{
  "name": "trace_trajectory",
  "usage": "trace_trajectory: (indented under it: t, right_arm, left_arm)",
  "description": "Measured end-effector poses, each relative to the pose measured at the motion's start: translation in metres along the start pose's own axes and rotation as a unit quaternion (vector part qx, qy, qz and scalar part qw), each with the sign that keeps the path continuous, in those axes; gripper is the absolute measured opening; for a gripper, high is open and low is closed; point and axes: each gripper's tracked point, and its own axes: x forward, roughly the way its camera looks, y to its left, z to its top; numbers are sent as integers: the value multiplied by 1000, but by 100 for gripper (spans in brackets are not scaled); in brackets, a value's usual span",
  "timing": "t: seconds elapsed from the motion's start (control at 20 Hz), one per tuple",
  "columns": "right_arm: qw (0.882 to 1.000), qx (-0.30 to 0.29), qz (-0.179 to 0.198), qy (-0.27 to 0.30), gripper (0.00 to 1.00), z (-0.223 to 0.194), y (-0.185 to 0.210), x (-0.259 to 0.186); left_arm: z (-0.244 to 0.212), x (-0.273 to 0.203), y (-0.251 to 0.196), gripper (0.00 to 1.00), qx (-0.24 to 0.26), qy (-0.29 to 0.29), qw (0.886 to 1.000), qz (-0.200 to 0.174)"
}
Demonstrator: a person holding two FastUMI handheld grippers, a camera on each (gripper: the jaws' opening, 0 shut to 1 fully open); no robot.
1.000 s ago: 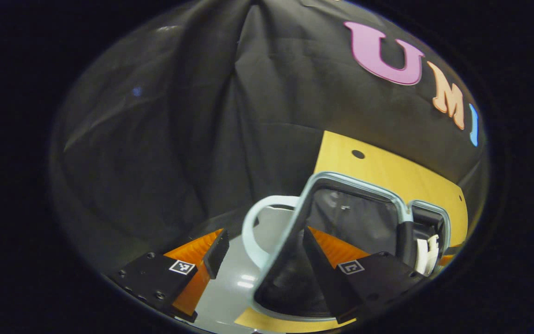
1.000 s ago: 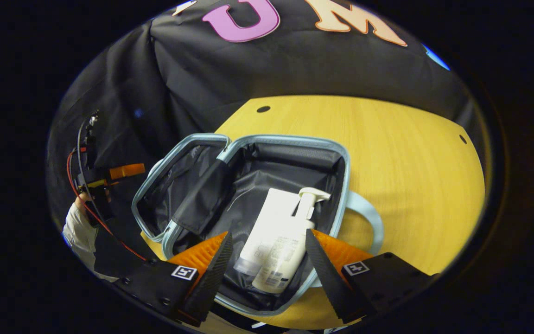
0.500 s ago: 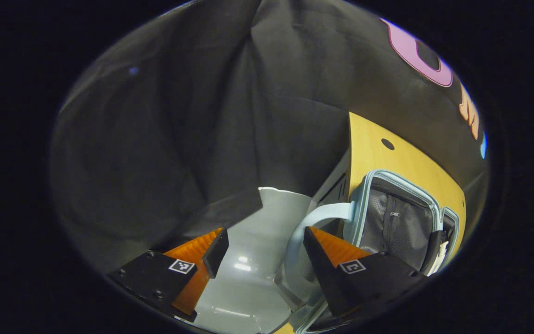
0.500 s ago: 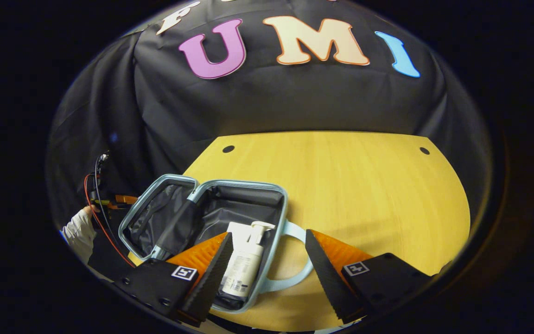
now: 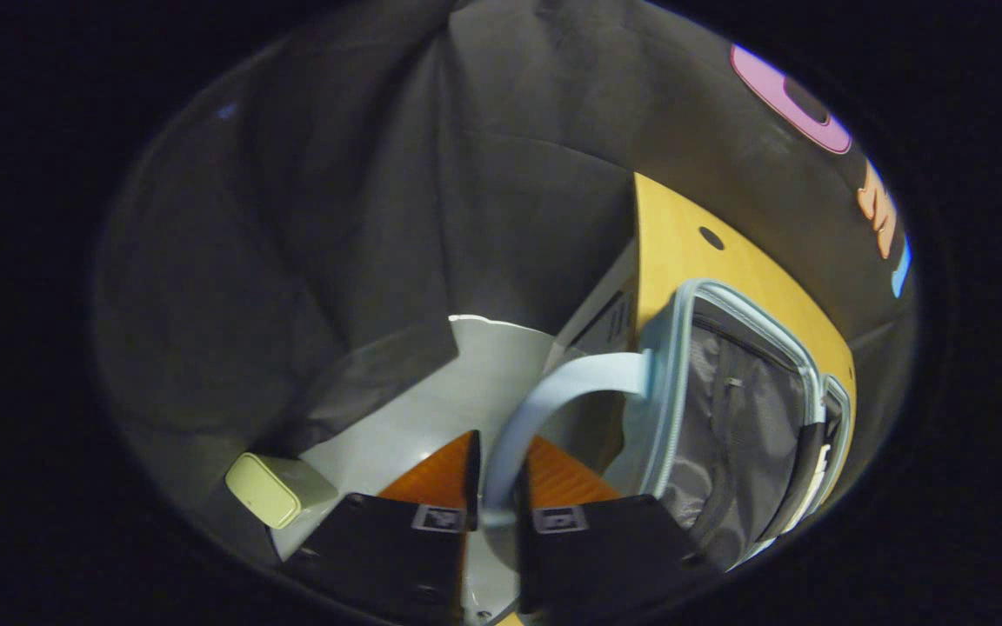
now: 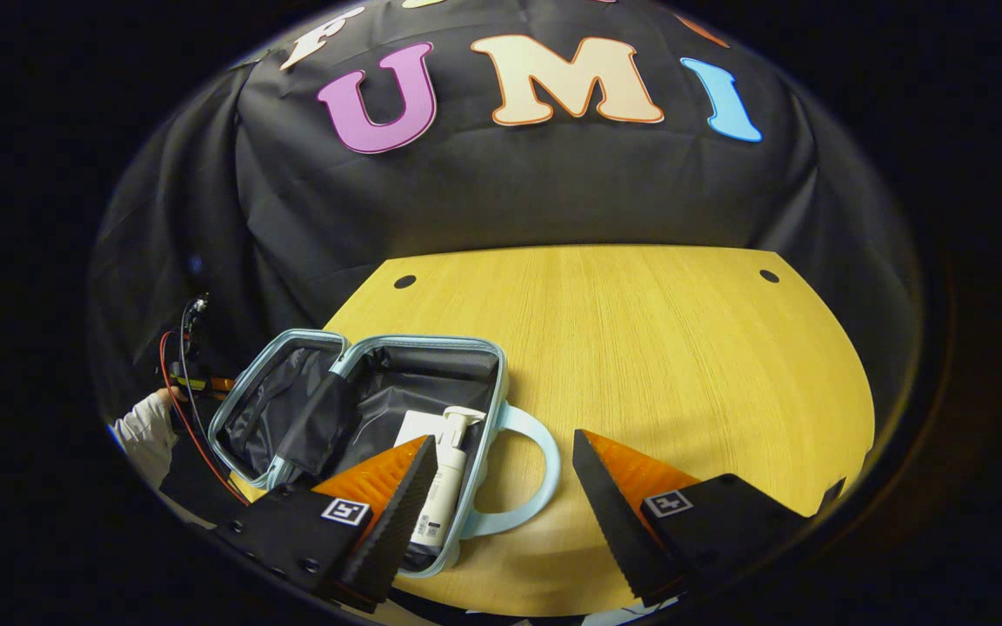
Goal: First open the suitcase, pack the skin care products into it, and then close the suitcase.
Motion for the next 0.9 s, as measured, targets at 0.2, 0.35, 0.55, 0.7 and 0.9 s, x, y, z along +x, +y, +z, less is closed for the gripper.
trace_trajectory:
  t: [0.2,0.35,0.55,0.7,0.9]
  right_arm:
    - [1000,3,11,-16,98,9,-2,-2]
    - [999,6,31,-18,98,11,-1,-6]
    - [998,-5,67,-16,98,7,-5,-13]
    - [996,3,87,-21,94,10,-17,-20]
    - [994,0,102,-45,94,22,-37,-34]
  left_arm:
    - [14,-28,-12,4,16,-21,1000,13]
    - [39,-71,-29,1,35,-55,998,25]
    - [71,-142,-71,3,47,-113,992,15]
    - [75,-181,-112,0,58,-139,989,-1]
    - [73,-218,-156,0,51,-161,985,-22]
